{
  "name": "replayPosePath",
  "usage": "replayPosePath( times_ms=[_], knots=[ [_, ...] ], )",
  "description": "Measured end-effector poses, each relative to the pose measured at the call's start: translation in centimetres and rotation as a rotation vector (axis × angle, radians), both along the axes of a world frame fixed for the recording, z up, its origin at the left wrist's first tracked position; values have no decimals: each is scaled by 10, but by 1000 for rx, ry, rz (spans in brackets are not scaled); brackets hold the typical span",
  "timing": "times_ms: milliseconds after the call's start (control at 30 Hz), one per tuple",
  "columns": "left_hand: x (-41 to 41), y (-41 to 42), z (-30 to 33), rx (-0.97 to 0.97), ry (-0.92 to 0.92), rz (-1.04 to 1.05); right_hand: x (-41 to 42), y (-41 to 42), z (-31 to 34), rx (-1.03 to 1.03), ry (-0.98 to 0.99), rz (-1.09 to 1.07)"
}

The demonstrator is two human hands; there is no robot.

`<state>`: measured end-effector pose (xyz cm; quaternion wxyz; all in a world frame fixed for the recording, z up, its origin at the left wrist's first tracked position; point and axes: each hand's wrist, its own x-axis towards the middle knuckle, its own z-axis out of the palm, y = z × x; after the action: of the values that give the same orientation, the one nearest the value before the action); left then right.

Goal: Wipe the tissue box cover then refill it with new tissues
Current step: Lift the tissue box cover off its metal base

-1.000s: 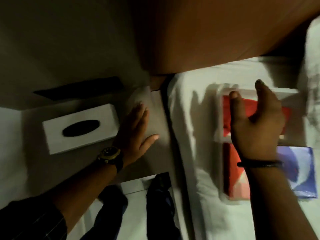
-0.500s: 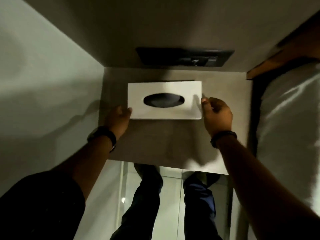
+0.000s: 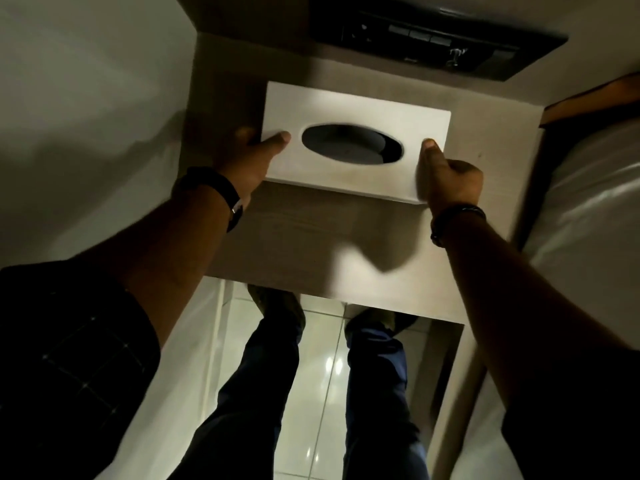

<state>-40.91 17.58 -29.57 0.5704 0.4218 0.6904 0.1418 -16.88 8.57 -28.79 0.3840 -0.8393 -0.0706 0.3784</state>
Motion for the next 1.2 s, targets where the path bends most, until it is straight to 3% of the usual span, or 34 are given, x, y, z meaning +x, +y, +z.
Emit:
replayPosePath(
  times_ms=[200, 633, 1200],
  knots=[
    [3, -2, -2, 22, 16, 5, -3, 0, 2, 59, 34, -98],
    [16, 0, 2, 23, 58, -6, 2, -16, 2, 28, 47, -100],
    [24, -2, 2, 34, 111, 46, 2, -17, 8, 147, 135, -87]
  ],
)
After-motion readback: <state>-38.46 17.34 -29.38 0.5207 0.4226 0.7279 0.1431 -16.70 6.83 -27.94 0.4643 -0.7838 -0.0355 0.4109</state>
